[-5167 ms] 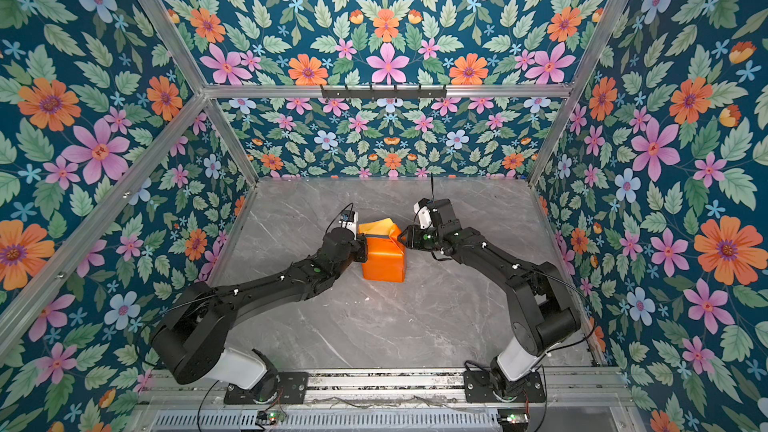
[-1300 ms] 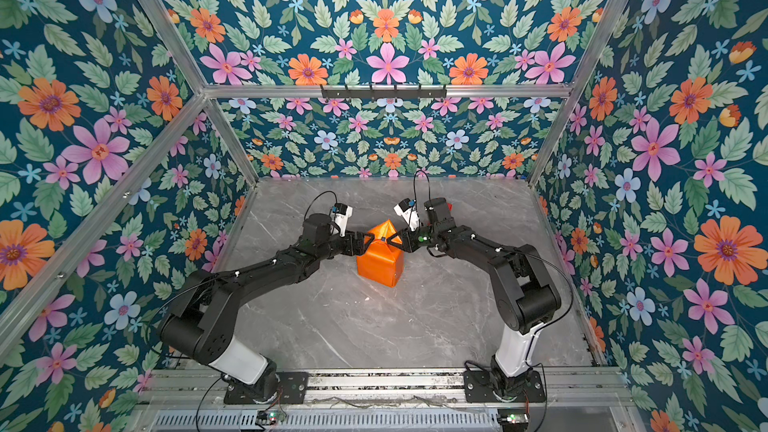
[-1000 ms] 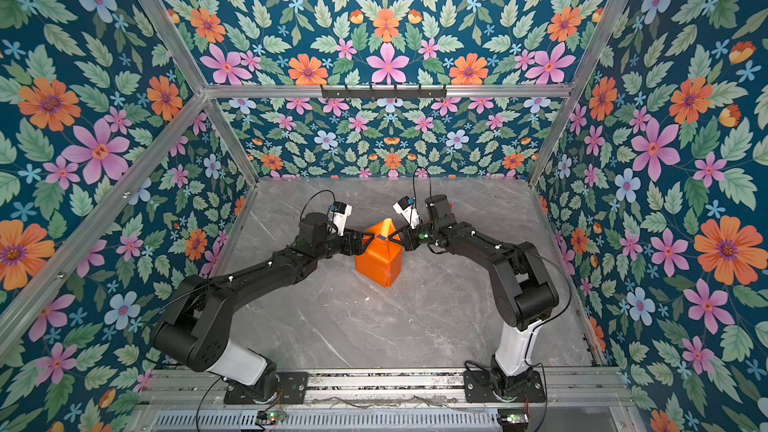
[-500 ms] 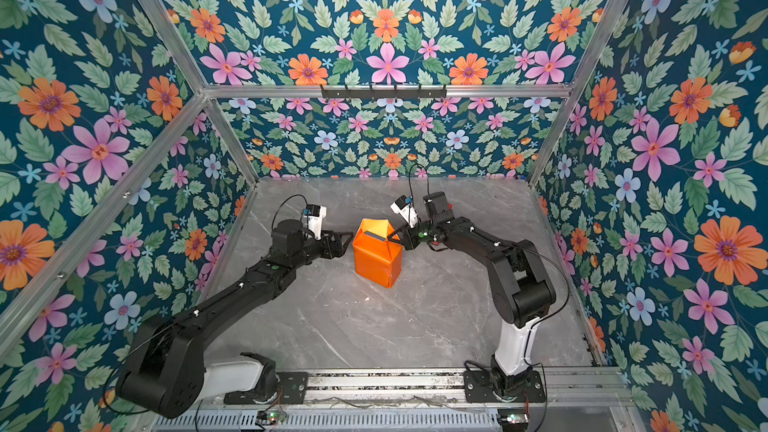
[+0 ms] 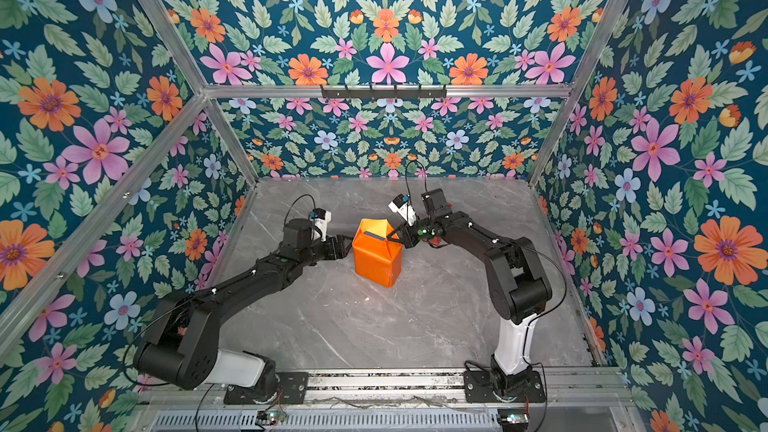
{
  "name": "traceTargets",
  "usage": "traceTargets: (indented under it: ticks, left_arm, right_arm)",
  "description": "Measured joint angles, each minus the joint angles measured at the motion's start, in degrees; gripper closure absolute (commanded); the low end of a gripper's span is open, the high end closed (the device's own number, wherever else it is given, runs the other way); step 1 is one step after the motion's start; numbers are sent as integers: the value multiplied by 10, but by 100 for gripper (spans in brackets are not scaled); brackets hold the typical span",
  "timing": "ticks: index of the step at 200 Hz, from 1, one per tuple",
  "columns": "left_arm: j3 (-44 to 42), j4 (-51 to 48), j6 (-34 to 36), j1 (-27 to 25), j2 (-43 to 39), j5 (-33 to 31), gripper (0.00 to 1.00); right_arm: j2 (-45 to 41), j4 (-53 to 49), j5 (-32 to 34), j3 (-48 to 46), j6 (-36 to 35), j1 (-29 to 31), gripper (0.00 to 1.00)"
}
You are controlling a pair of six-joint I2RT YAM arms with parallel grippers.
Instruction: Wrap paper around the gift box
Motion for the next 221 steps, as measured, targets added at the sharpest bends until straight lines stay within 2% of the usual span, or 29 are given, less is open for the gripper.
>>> traceTargets:
  ticks: [38,99,150,221]
  left_arm:
    - [-41,21,-22,-21,-21,29,24]
    - [-83,30,-47,-63,-71,26,21]
    - [-58,-5,11,-57,-101,-31,21]
    - [-61,-6,29,-65,-104,13,24]
  right_arm:
    - [3,-22,0,9,-9,0,81]
    - [-19,-36,0,-14,-31,0,81]
    - [-29,-17,-10,-36,-41,0,82]
    - [-29,-13,-10,-37,-42,0,82]
